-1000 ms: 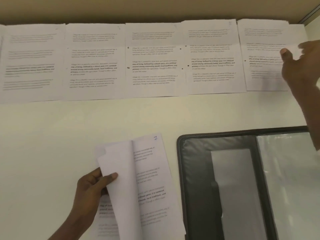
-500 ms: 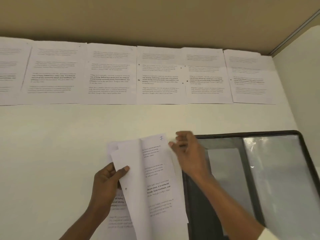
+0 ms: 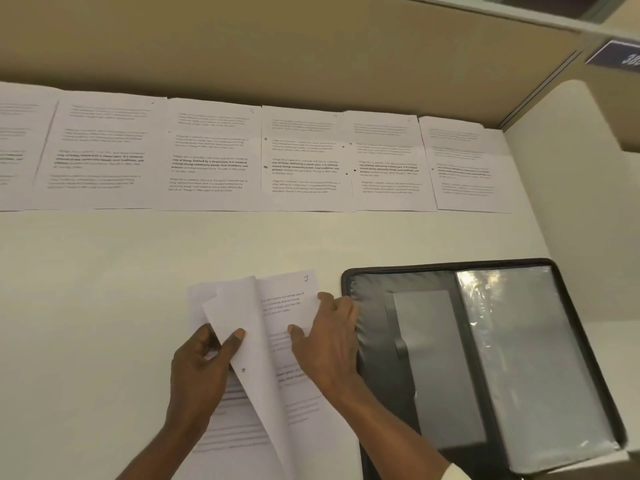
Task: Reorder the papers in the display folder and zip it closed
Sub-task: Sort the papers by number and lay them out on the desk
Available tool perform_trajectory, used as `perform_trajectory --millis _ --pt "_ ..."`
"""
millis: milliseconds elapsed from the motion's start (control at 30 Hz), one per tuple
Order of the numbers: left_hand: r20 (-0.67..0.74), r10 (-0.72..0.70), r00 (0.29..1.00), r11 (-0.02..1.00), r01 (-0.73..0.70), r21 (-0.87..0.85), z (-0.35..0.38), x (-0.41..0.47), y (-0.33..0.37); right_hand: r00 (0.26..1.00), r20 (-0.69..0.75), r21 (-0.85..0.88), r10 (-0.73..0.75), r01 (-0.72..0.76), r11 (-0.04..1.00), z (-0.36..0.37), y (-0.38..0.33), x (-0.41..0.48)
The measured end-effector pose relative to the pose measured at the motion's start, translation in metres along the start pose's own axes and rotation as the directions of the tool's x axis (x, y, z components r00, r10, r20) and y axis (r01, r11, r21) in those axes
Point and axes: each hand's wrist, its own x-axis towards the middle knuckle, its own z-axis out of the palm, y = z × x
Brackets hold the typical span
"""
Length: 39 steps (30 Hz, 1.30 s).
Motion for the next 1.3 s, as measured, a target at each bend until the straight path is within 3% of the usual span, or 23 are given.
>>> perform_trajectory --millis 167,400,600,900,1000,1100,1300 --pt "0.002 0.02 1.0 0.999 -0.02 0.04 0.002 0.002 -0.006 0.996 0.065 0.123 0.064 -0.072 0.99 -0.003 0.004 -0.003" --pt "0.045 -0.02 0.999 0.995 0.024 -0.095 0.0 -0.001 -0.003 0.985 0.076 0.351 0.156 -0.172 0.92 0.008 0.011 -0.015" --pt "0.089 -0.053 0.995 0.983 0.068 -0.17 -0.007 -0.001 -0.001 0.994 -0.098 0.497 -0.058 0.099 0.862 0.015 0.009 -0.045" --pt "0.242 0.109 0.964 0.972 -0.053 -0.228 -0.024 -0.012 -0.001 0.99 0.14 0.483 0.021 -0.087 0.871 0.017 -0.006 -0.066" --pt "0.133 0.155 0.979 0.981 -0.137 -0.138 -0.028 -0.011 -0.005 0.99 0.126 0.414 0.068 -0.115 0.903 0.028 -0.004 -0.06" --pt "-0.04 0.228 0.973 0.972 -0.225 0.073 -0.04 -0.008 -0.009 0.983 0.159 0.544 0.089 -0.162 0.823 0.035 -0.006 -0.058" --pt "-0.234 0.175 0.956 0.978 -0.142 0.152 -0.089 0.007 -0.015 0.969 0.244 0.727 -0.031 -0.162 0.667 0.028 -0.032 -0.064"
